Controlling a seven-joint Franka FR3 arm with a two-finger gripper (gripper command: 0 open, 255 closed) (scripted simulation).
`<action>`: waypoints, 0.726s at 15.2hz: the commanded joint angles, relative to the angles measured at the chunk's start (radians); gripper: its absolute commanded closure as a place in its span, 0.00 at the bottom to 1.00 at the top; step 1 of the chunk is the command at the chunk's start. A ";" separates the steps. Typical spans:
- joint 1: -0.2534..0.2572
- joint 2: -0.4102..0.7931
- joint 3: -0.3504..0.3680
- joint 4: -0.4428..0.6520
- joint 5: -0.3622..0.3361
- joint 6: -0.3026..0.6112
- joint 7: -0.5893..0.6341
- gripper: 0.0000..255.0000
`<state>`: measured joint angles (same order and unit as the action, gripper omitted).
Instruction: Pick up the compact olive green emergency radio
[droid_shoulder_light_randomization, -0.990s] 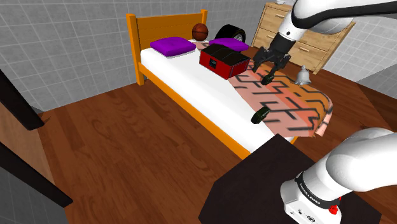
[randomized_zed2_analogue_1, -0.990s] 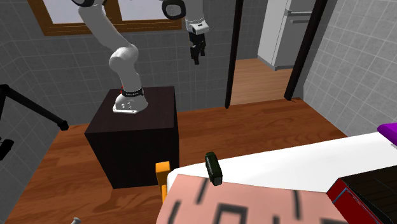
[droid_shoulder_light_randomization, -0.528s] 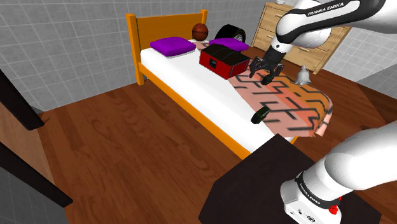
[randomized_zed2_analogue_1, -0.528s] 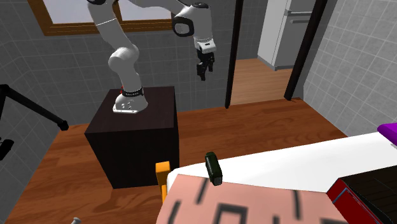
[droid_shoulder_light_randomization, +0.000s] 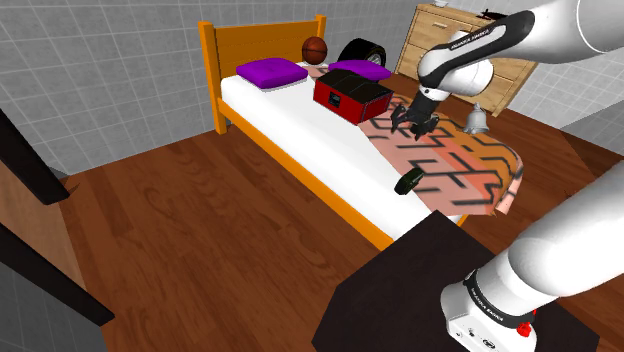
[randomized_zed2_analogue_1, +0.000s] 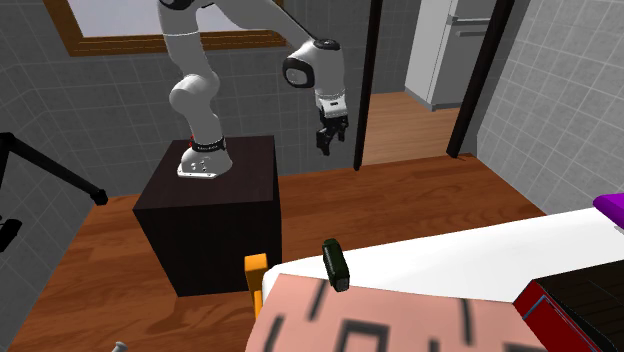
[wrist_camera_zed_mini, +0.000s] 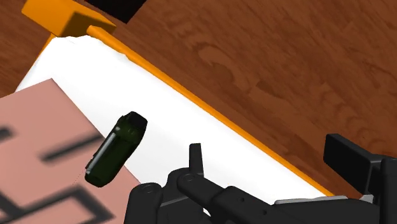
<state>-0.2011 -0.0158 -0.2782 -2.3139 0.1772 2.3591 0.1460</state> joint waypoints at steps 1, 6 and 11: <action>-0.015 0.072 -0.016 0.031 0.031 0.032 -0.017 0.00; -0.059 0.241 -0.032 0.113 0.114 0.090 -0.049 0.00; -0.120 0.407 -0.031 0.212 0.194 0.130 -0.074 0.00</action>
<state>-0.3057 0.3545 -0.3105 -2.1243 0.3531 2.4811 0.0797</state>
